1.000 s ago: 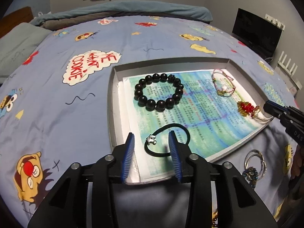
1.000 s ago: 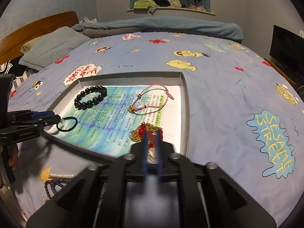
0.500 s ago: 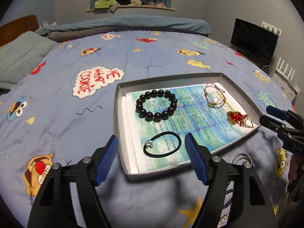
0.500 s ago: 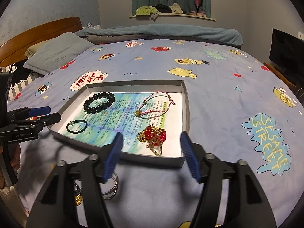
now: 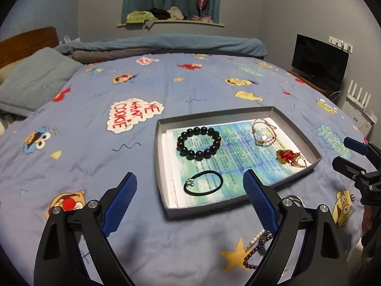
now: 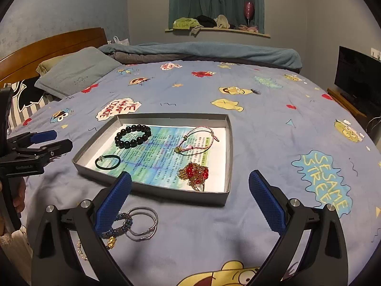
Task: Organize jewelry
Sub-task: 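Withdraw both open tools from the box back toward the remaining jewelry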
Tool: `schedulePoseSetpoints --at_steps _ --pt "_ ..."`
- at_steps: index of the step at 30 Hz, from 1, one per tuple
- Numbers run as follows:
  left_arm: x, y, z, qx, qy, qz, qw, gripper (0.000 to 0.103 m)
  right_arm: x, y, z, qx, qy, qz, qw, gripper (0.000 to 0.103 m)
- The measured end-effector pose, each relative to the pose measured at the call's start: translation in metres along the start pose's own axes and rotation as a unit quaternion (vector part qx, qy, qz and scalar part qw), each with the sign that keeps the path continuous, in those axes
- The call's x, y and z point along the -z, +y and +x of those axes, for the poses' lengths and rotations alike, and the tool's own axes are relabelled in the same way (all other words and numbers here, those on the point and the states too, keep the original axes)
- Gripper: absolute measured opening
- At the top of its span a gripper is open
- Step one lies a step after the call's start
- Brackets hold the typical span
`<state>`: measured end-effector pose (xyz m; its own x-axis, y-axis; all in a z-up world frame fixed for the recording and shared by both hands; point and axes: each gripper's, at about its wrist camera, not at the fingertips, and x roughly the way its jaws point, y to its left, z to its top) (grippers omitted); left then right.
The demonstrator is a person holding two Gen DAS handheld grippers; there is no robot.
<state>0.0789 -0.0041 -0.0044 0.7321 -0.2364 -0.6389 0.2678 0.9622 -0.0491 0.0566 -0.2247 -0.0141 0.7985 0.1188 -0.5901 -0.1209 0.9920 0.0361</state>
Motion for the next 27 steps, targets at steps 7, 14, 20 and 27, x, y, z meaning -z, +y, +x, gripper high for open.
schedulePoseSetpoints --at_steps 7,14,20,27 --pt "0.003 -0.005 -0.024 -0.004 -0.016 0.007 0.9998 0.091 0.002 0.004 -0.018 -0.001 -0.009 -0.002 1.000 0.097" --pt "0.010 -0.004 -0.045 0.002 -0.027 0.005 0.9996 0.092 0.004 0.009 -0.034 -0.001 -0.014 -0.008 1.000 0.097" --pt "0.021 -0.003 -0.058 0.006 -0.029 0.001 0.9995 0.092 0.008 0.011 -0.043 0.000 -0.014 -0.013 1.000 0.097" --pt "0.036 -0.001 -0.066 0.008 -0.025 0.001 0.9997 0.093 0.017 0.014 -0.049 0.008 -0.013 -0.023 1.000 0.097"
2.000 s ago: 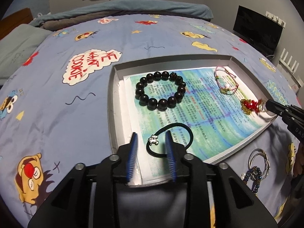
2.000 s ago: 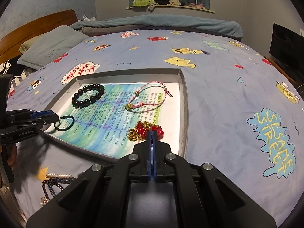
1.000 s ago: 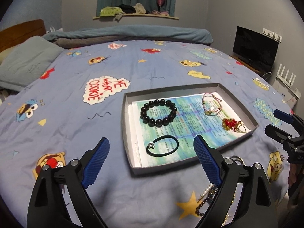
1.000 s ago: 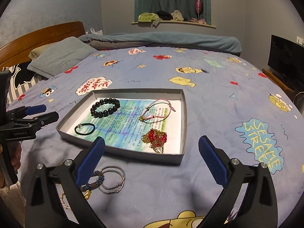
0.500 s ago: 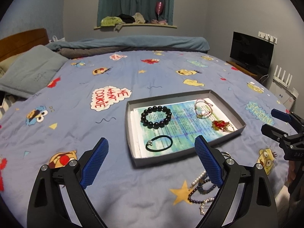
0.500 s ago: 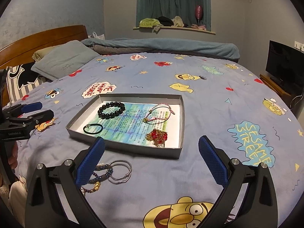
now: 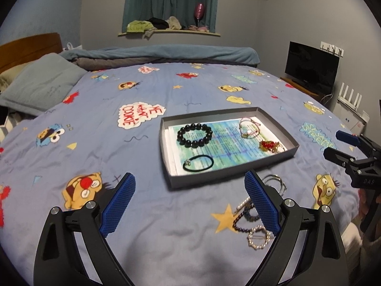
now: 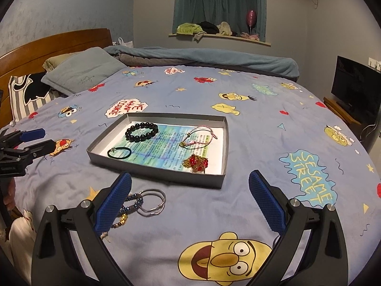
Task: Organize jewelry
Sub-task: 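Withdraw both open tools from the box back toward the remaining jewelry, then grasp pearl bracelet with left tool while right tool grasps dark beaded bracelet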
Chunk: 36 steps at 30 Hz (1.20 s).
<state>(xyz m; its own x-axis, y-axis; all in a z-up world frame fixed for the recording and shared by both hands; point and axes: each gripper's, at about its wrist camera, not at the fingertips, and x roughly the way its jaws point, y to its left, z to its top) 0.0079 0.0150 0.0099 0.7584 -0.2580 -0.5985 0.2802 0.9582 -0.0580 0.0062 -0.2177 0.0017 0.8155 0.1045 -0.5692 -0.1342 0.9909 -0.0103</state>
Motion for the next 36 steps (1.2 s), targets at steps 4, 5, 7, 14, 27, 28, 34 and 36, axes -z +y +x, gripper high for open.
schedulePoseSetpoints --at_steps 4,5,7,14,27,28,34,36 --pt "0.011 0.002 0.001 -0.006 0.007 0.004 0.9999 0.093 0.005 0.001 0.000 0.001 0.001 -0.005 1.000 0.097" --pt "0.015 0.003 0.003 -0.010 0.010 0.007 0.9999 0.093 0.007 0.001 0.001 0.001 0.002 -0.007 1.000 0.097" --pt "0.021 0.006 0.007 -0.014 0.019 0.008 0.9997 0.093 0.011 0.001 0.004 0.003 0.006 -0.009 1.000 0.097" --pt "0.044 0.008 0.016 -0.011 0.038 0.007 0.9992 0.093 0.025 0.001 0.012 -0.001 0.026 -0.009 1.000 0.097" --pt "0.078 -0.038 0.040 0.053 0.078 0.054 0.9941 0.087 0.046 0.013 0.035 -0.023 0.056 -0.017 0.998 0.097" --pt "0.079 -0.041 0.041 0.059 0.079 0.057 0.9935 0.079 0.046 0.014 0.036 -0.025 0.057 -0.016 0.998 0.097" --pt "0.084 -0.059 0.046 0.094 0.089 0.075 0.9887 0.050 0.052 0.018 0.045 -0.035 0.058 -0.017 0.998 0.093" --pt "0.085 -0.063 0.049 0.103 0.098 0.080 0.9866 0.040 0.054 0.019 0.048 -0.037 0.063 -0.016 0.997 0.085"
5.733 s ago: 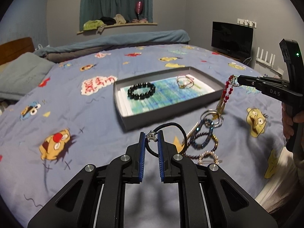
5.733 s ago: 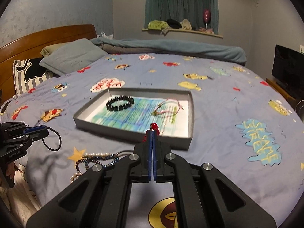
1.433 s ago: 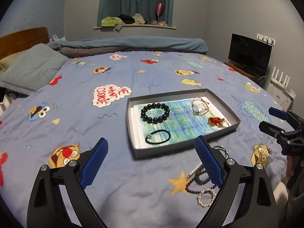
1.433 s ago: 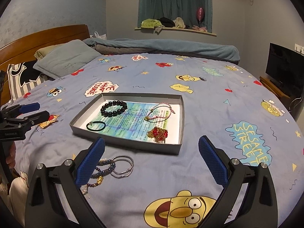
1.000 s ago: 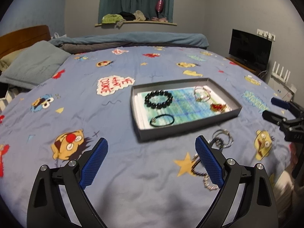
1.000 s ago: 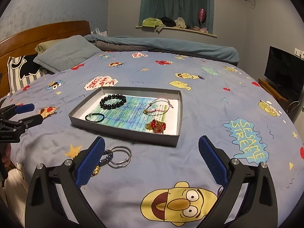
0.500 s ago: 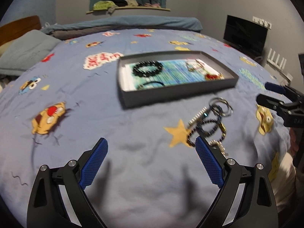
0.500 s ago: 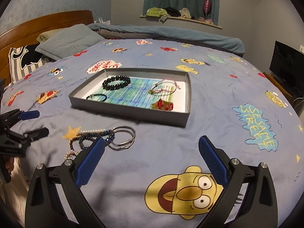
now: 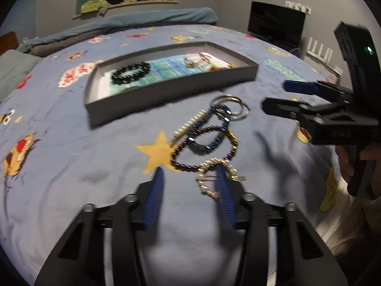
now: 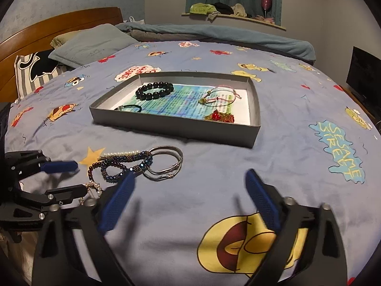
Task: Organize jewelry
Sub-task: 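Grasp pearl bracelet with left tool while right tool grasps dark beaded bracelet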
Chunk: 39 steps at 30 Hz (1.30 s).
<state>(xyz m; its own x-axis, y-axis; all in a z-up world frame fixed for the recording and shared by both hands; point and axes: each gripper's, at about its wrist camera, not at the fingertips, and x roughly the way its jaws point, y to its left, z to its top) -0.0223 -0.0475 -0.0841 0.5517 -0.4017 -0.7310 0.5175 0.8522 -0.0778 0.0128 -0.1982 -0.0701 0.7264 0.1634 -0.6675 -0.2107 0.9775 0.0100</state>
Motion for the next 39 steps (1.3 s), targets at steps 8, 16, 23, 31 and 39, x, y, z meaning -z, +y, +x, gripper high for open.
schedulePoseSetpoints --at_steps 8,16,23,31,39 --pt "0.003 -0.006 0.007 0.020 0.012 0.011 0.9997 0.015 0.003 0.001 0.010 -0.009 0.014 0.003 1.000 0.069" --pt "0.000 0.001 -0.004 0.003 -0.010 0.012 0.9999 0.008 -0.002 0.001 0.014 -0.022 0.014 0.017 1.000 0.064" --pt "-0.004 0.023 -0.010 -0.006 -0.019 -0.017 0.9996 0.007 -0.008 0.018 0.023 -0.050 0.018 0.002 0.999 0.044" --pt "-0.001 0.026 -0.010 -0.007 -0.017 -0.017 0.9997 0.008 -0.016 0.031 0.038 -0.062 0.033 -0.009 0.998 0.030" --pt "-0.003 0.031 -0.013 -0.003 -0.023 -0.021 0.9995 0.007 -0.017 0.037 0.044 -0.066 0.045 -0.015 0.997 0.007"
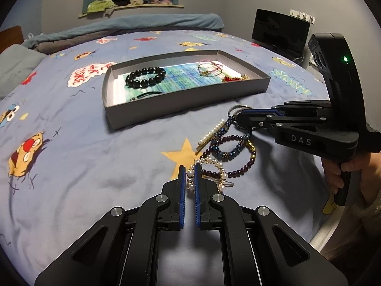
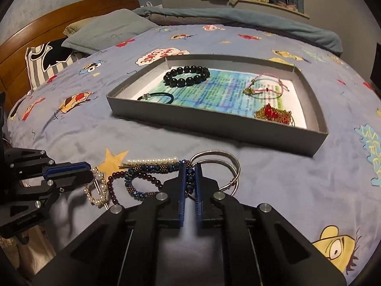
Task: Organize jewelry
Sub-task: 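Grasp pearl bracelet with left tool while right tool grasps dark beaded bracelet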
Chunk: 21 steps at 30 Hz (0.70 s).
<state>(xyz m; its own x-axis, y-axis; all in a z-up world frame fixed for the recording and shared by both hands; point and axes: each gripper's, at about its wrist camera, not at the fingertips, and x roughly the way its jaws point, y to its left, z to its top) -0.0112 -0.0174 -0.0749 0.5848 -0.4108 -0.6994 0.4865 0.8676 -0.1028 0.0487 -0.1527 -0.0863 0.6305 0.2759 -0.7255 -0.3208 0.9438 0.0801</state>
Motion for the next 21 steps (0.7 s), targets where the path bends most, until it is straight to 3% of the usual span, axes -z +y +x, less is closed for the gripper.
schedulePoseSetpoints --at_steps 9,21 --pt "-0.018 0.007 -0.015 0.001 -0.025 -0.002 0.9997 0.007 -0.014 0.007 -0.028 -0.005 -0.047 -0.024 0.999 0.007" --pt "-0.068 0.028 -0.026 -0.019 -0.065 0.003 0.9977 0.007 -0.062 0.012 -0.065 0.015 -0.111 -0.052 0.992 0.007"
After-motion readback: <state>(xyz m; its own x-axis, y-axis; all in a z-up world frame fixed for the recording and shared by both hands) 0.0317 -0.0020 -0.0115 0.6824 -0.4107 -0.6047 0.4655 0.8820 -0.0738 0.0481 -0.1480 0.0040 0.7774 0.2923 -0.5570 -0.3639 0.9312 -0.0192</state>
